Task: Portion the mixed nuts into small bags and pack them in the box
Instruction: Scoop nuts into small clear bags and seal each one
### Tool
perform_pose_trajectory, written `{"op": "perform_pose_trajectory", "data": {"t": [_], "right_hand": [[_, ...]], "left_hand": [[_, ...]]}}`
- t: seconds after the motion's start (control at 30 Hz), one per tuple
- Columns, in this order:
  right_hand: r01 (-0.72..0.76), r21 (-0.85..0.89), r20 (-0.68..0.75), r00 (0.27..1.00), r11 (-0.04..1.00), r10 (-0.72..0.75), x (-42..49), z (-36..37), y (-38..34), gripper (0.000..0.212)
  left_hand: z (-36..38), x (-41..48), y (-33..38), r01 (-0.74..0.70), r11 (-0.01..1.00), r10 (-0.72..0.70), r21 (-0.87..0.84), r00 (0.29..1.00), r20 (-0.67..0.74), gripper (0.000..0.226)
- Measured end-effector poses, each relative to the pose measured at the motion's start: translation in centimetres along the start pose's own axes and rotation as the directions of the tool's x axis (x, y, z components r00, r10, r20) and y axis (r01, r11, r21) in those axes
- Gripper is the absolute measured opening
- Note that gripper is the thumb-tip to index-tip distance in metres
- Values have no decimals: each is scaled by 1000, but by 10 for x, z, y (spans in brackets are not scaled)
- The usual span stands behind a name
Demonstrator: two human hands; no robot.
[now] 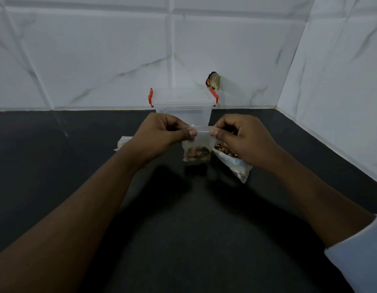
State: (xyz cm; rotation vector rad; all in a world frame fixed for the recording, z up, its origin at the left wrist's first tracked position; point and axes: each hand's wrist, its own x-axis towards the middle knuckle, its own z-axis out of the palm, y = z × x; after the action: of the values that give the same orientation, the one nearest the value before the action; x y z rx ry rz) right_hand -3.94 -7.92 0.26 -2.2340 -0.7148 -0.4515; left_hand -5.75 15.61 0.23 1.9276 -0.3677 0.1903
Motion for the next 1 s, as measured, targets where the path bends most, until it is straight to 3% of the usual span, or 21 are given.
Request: {"op": "perform_pose_trajectory", "data": {"t": [0.37, 0.5, 0.67, 0.83, 1.0], "right_hand": [[14, -3, -6, 1000, 1000, -14, -1, 6, -1, 18], [57, -7, -92, 994, 998, -58, 0, 7, -3, 24], [0, -25, -131, 991, 1000, -3, -2, 8, 1, 43], [36, 22, -97, 995, 999, -34, -4, 14, 0, 44], [22, 31, -80, 997, 999, -19, -3, 10, 3, 40]], "left_hand": [[11, 0, 0, 9, 1000, -10, 24, 1000, 24, 11], [-1, 2, -2, -22, 997, 23, 76, 1000, -15, 8], [-37, 2, 7, 107, 988, -116, -108, 989, -87, 12], [-65, 3, -7, 252, 967, -228, 32, 919, -321, 19], [-79, 0, -27, 449, 880, -374, 156, 857, -355, 23]]}}
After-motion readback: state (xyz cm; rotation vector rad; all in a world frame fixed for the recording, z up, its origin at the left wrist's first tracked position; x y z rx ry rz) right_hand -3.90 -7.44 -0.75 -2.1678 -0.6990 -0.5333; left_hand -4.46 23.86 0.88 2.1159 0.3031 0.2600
